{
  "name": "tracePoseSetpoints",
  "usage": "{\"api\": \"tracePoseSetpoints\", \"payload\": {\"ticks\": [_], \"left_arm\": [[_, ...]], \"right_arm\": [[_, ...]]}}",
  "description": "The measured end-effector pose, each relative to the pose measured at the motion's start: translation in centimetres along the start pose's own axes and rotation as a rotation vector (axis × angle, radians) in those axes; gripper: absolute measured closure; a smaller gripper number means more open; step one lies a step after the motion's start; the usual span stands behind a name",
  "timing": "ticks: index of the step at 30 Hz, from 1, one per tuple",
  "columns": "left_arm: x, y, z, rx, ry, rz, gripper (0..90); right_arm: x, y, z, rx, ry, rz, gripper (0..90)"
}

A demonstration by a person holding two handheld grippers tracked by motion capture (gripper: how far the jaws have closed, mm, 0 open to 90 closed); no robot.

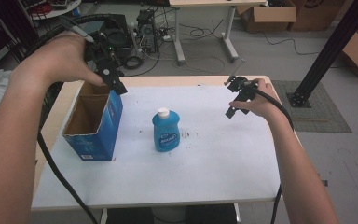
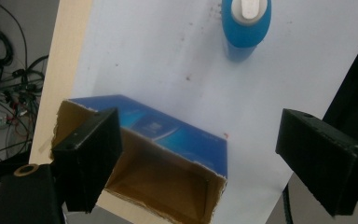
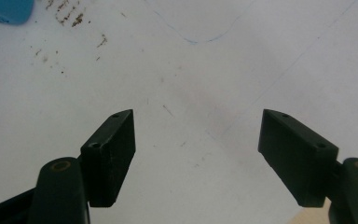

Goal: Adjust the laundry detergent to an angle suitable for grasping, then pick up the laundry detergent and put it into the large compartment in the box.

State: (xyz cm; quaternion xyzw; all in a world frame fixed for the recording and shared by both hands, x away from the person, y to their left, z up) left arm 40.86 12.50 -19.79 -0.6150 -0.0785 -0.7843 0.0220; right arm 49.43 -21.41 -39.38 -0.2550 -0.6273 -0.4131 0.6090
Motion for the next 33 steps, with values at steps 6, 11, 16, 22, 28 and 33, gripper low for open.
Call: {"api": "tracePoseSetpoints", "payload": {"ticks": [6, 11, 16, 22, 28, 33], "left_arm": [[0.28, -0.01, -0.01, 0.015, -0.001, -0.003, 15.2], [0.38, 0.19, -0.19, 0.016, -0.002, -0.001, 15.2], [0.61, 0.44, -0.48, 0.004, -0.003, 0.005, 15.1], [0.55, 0.48, -0.5, -0.003, 0.0, 0.003, 14.8], [0.56, 0.44, -0.61, -0.002, -0.005, -0.004, 14.7], [0.38, 0.48, -0.5, -0.016, -0.004, 0.0, 15.2]], "right_arm": [[0.35, -0.27, -0.17, -0.007, 0.007, -0.006, 27.1], [0.38, -0.36, -0.28, -0.004, 0.02, -0.011, 26.6], [0.49, -0.33, -0.22, -0.005, 0.031, -0.013, 25.8], [0.75, -0.34, 0.01, -0.009, 0.035, -0.017, 26.1], [0.96, -0.33, 0.05, -0.008, 0.037, -0.03, 25.6], [0.85, -0.43, 0.02, -0.008, 0.041, -0.019, 25.9]]}}
Point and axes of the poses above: each handheld gripper's, and its own axes: x roughly backward along the jaws, y roughly out of its top, z roughly to its left, the point moved 9 cm from there along -x, roughly forward along the jaws, and after that the axes turned 14 degrees about -x, right-handed, at the moved point
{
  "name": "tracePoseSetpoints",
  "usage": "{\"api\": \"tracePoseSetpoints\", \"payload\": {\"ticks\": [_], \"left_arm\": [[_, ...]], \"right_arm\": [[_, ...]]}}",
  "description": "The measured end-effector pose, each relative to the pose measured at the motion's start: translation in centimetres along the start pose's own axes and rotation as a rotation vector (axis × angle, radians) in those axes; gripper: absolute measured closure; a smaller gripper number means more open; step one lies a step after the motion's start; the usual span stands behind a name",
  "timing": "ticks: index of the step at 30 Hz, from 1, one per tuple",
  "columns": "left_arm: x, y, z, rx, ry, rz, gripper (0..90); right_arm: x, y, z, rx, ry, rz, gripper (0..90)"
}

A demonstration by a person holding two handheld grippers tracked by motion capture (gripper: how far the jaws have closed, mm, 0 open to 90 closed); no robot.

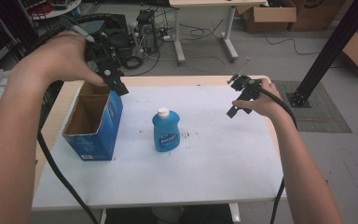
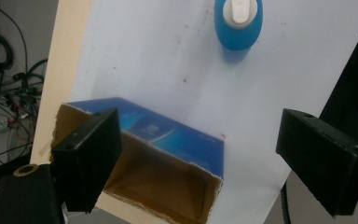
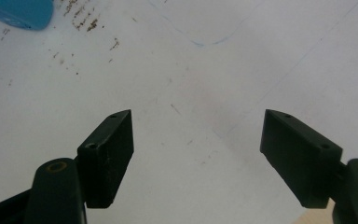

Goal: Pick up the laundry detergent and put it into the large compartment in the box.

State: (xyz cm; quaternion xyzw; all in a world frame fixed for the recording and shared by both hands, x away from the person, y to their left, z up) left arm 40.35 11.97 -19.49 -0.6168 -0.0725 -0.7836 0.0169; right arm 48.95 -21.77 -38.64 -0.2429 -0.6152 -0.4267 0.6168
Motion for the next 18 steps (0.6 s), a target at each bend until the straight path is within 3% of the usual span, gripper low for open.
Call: {"api": "tracePoseSetpoints", "payload": {"ticks": [14, 18], "left_arm": [[-0.8, 1.4, 0.2, -0.011, -0.005, -0.033, 15.2], [-2.0, 2.0, 0.2, -0.015, -0.025, -0.034, 15.2]], "right_arm": [[-0.1, -0.1, -0.3, 0.004, 0.009, -0.01, 25.9], [-0.4, -0.4, -0.5, 0.007, 0.014, -0.006, 25.9]]}}
Point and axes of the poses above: each handheld gripper's, and its own axes: x roughly backward along the jaws, y roughly out of its top, z roughly to its left, the point moved 9 cm from there along -x, roughly forward along the jaws, and after that the axes turned 14 degrees about -x, right-handed, at the moved point
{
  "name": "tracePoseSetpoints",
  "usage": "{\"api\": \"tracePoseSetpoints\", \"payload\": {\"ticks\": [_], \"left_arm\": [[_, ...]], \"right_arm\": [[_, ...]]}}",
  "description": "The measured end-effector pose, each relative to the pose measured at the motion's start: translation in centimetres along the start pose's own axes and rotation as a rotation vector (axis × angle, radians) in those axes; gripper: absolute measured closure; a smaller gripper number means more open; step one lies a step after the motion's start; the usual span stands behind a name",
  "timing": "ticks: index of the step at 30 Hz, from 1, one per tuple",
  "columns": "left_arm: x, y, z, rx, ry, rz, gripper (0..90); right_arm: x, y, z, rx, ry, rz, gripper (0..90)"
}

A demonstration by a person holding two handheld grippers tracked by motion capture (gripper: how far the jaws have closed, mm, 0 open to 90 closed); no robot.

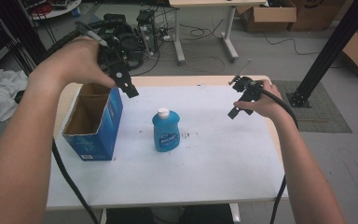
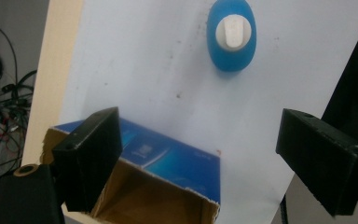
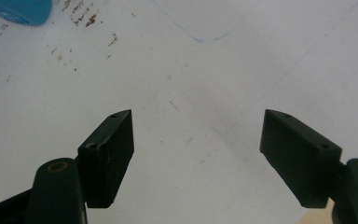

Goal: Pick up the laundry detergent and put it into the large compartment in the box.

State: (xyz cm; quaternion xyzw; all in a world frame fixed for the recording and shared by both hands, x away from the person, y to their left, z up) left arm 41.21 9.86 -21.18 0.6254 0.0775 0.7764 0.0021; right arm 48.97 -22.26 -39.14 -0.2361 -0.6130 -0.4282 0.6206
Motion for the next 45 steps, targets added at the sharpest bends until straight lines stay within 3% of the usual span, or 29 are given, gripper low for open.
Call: {"api": "tracePoseSetpoints", "payload": {"ticks": [12, 23, 31, 37, 45], "left_arm": [[-3.4, 1.8, 0.1, -0.029, -0.03, 0.004, 15.2], [-6.4, 3.0, -0.2, -0.024, -0.072, -0.002, 15.3], [-8.6, 3.6, -0.5, -0.024, -0.095, 0.01, 15.2], [-10.1, 4.3, -1.1, -0.049, -0.12, 0.027, 15.2], [-11.6, 4.8, -1.3, -0.057, -0.126, 0.05, 15.5]], "right_arm": [[-0.4, -0.5, -0.5, -0.013, -0.003, 0.017, 24.8], [-0.5, -0.4, -0.4, -0.001, -0.001, 0.012, 24.3], [-0.4, -0.5, -0.3, -0.002, -0.001, 0.012, 24.3], [-0.6, -0.5, -0.3, 0.01, 0.001, 0.012, 24.3], [-0.7, -0.6, -0.3, 0.008, 0.0, 0.014, 24.1]]}}
Point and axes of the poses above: each handheld gripper's, and its own axes: x roughly backward along the jaws, y roughly out of its top, z roughly to its left, the point moved 9 cm from there along -x, roughly forward along the jaws, and after that the axes turned 14 degrees about -x, right-handed, at the moved point
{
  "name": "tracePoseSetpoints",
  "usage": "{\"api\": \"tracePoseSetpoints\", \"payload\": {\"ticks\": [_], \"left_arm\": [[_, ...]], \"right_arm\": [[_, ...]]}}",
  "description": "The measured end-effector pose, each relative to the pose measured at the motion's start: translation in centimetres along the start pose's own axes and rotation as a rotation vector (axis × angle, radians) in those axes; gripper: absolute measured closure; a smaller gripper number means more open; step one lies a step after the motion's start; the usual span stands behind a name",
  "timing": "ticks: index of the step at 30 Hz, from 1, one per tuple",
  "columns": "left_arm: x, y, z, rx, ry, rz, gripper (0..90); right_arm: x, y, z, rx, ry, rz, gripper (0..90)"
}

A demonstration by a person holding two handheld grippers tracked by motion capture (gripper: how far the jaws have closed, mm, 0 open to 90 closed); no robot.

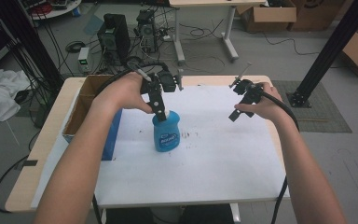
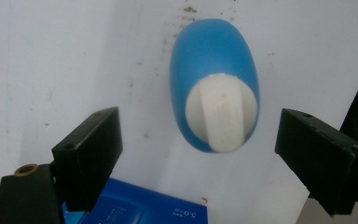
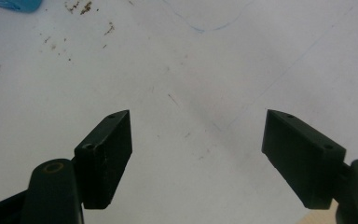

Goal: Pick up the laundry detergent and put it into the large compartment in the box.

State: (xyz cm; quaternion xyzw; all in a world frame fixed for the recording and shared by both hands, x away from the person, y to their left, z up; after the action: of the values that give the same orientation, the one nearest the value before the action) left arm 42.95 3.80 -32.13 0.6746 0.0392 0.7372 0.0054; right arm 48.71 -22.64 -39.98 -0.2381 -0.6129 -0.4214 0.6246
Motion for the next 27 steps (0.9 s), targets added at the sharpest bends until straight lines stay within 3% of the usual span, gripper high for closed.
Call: {"api": "tracePoseSetpoints", "payload": {"ticks": [4, 15, 27], "left_arm": [[-0.9, 0.4, -0.1, -0.002, -0.015, -0.008, 15.6], [-3.3, 1.1, -0.3, -0.021, -0.036, 0.035, 15.5], [-4.8, 1.1, -0.3, -0.017, -0.033, 0.059, 15.5]], "right_arm": [[0.0, 0.0, 0.0, 0.001, 0.0, 0.0, 24.0], [-0.3, -0.2, -0.2, -0.005, 0.006, -0.002, 24.1], [-0.6, -0.2, -0.4, -0.002, 0.004, -0.001, 24.1]]}}
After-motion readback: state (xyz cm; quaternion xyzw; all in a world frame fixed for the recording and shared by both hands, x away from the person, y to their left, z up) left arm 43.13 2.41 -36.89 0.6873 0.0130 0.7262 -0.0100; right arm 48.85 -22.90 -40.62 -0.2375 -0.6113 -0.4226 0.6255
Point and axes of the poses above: each handheld gripper's, and its own axes: x roughly backward along the jaws, y roughly out of its top, z roughly to its left, the point moved 9 cm from there along -x, roughly forward along the jaws, and after that the axes turned 14 degrees about -x, right-handed, at the moved point
